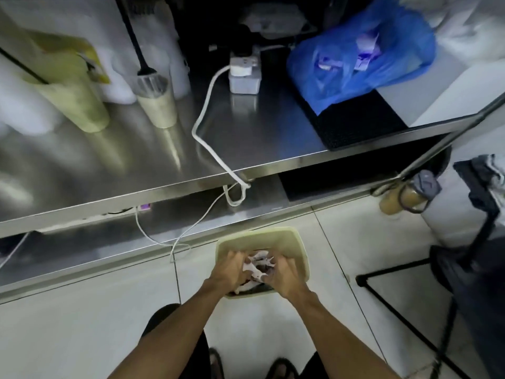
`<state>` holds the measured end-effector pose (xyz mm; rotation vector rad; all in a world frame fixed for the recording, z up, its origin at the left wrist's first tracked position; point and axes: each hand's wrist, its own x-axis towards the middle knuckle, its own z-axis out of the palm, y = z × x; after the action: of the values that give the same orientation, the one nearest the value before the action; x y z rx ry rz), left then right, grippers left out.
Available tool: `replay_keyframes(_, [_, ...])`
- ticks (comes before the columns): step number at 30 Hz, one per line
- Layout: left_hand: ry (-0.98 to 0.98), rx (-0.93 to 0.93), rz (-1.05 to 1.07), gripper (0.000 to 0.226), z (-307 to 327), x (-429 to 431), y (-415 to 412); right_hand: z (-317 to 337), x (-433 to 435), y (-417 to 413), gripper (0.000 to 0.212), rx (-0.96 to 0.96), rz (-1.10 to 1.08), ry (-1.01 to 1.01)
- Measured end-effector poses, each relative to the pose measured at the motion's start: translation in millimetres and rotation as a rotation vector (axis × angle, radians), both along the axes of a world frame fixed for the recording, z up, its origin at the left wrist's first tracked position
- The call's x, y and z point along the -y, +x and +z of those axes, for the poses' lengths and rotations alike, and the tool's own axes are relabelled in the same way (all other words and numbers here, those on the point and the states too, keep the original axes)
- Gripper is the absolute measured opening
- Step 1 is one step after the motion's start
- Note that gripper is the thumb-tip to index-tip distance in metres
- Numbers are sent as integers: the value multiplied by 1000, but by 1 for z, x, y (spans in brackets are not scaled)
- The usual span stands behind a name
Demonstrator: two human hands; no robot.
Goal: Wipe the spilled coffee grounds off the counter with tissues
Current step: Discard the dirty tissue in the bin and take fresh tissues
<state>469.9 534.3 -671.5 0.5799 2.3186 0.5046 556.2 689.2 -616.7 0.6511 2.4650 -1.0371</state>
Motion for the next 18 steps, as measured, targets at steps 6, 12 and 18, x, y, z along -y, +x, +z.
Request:
replay_keyframes(6, [-60,-4,21,43,61,5,1,41,-4,3,53,-3,53,112])
replay_keyframes(12, [-74,-20,19,36,192,12,8,160,0,8,48,60,89,117])
replay_keyframes(18, [-39,-77,-21,23,354,13,7,315,6,1,33,36,118,133])
